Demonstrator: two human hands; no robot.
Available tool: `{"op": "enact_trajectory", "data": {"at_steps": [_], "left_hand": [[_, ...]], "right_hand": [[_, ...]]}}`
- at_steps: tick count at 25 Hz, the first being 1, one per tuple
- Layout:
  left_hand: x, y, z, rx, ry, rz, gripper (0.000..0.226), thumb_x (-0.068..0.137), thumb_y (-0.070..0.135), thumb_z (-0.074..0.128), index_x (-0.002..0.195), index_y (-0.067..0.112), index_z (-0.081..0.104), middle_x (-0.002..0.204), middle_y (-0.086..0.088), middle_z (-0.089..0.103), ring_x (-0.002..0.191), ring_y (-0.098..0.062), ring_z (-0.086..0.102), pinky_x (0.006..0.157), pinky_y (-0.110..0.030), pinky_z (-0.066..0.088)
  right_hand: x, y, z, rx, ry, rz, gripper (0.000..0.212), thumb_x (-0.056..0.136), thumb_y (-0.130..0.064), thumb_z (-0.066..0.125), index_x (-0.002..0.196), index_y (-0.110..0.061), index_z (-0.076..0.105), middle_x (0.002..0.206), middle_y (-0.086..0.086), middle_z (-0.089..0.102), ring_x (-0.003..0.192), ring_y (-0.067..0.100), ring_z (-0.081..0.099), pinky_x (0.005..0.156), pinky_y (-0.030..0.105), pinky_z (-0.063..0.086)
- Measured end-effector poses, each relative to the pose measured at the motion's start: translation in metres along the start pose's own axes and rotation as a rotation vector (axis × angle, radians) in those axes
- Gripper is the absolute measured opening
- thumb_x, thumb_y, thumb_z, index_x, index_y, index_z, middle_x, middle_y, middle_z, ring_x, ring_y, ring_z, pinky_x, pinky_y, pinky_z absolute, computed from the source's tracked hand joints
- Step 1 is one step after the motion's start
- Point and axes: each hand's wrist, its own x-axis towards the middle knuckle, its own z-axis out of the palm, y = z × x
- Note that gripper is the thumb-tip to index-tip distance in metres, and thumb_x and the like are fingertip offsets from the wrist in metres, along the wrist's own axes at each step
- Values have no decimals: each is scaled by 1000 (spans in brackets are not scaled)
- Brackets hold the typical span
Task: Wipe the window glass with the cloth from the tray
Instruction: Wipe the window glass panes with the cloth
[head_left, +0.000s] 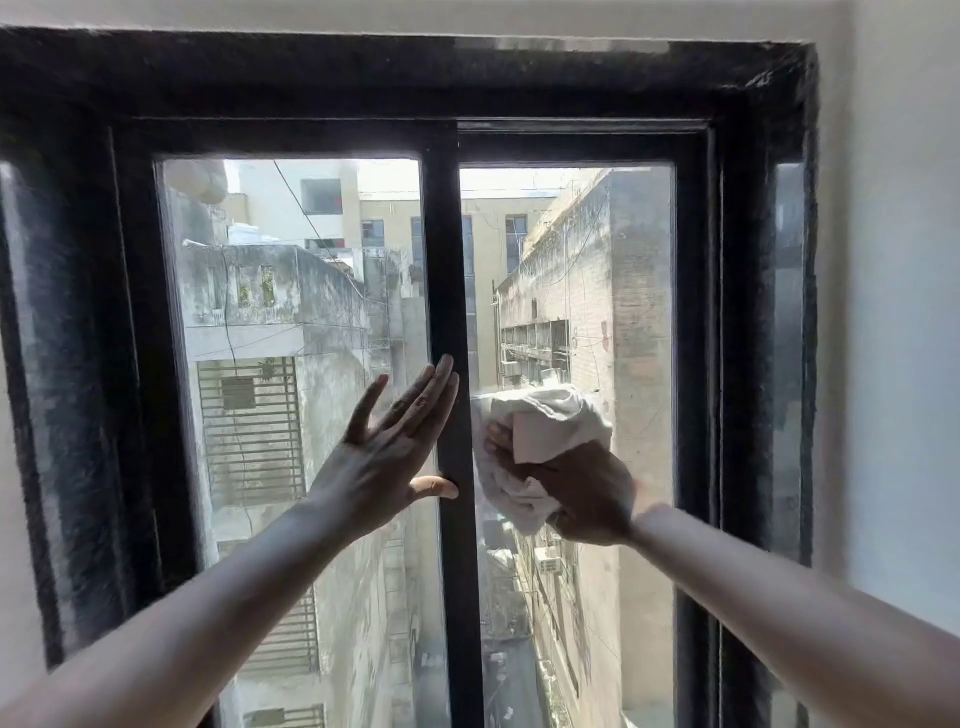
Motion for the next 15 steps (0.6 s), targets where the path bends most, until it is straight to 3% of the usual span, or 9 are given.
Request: {"op": "enact_trajectory", "data": {"at_steps": [2,3,4,5,6,8,10,12,15], "left_hand": [[-1,1,1,7,-3,-17,130,86,83,60,178,7,11,190,-11,3,174,-23,14,135,-64,23],[-1,1,1,7,-3,-28,130,86,84,60,178,7,12,190,-11,4,173,-23,15,135,-64,24],[-1,1,0,4,-6,-35,130,85,84,61,178,7,12,189,-10,5,173,-23,15,134,-64,25],[-1,1,-2,-3,-22,-33,130,85,84,61,179,7,11,189,-10,4,174,-23,13,135,-63,24],[-1,1,-3,-15,-37,-26,130,86,84,60,179,8,9,189,-10,2,174,-23,11,135,-62,22],[0,1,-2,-18,-25,-32,131,86,84,59,179,8,8,189,-10,1,174,-23,9,137,-59,20],[0,1,-1,4,0,-42,131,85,83,63,178,6,12,189,-11,5,174,-23,15,135,-56,20],[1,1,-4,28,13,-44,131,84,83,65,178,6,15,189,-11,7,173,-23,19,133,-55,23],[2,0,-5,36,25,-31,127,87,85,58,178,7,17,189,-11,9,173,-22,20,131,-53,23]], "right_hand": [[3,24,3,132,195,361,78,92,-24,61,168,-16,47,160,14,65,148,35,62,125,51,53],[-2,16,8,131,272,572,81,95,-25,55,174,-11,39,176,18,48,163,38,45,138,54,33],[-13,0,21,25,282,567,86,96,-26,55,177,-10,30,185,17,29,172,38,28,143,53,17],[-29,-19,29,-50,145,366,93,95,-28,59,180,-15,24,189,13,21,174,37,23,143,53,17],[-48,-22,40,-106,-42,70,100,92,-30,65,181,-23,21,187,10,27,170,38,34,138,54,34],[-32,12,15,-131,-58,-155,109,84,-27,75,180,-35,24,167,10,61,138,39,71,106,51,67],[13,39,-12,157,250,311,103,86,-17,71,177,-32,26,157,15,67,135,42,72,110,57,64],[47,23,-27,131,367,563,100,93,-16,66,179,-17,17,179,21,39,166,45,39,135,64,33],[14,23,-12,-90,124,-23,106,86,-23,67,180,-22,19,180,9,40,161,33,44,129,54,43]]}}
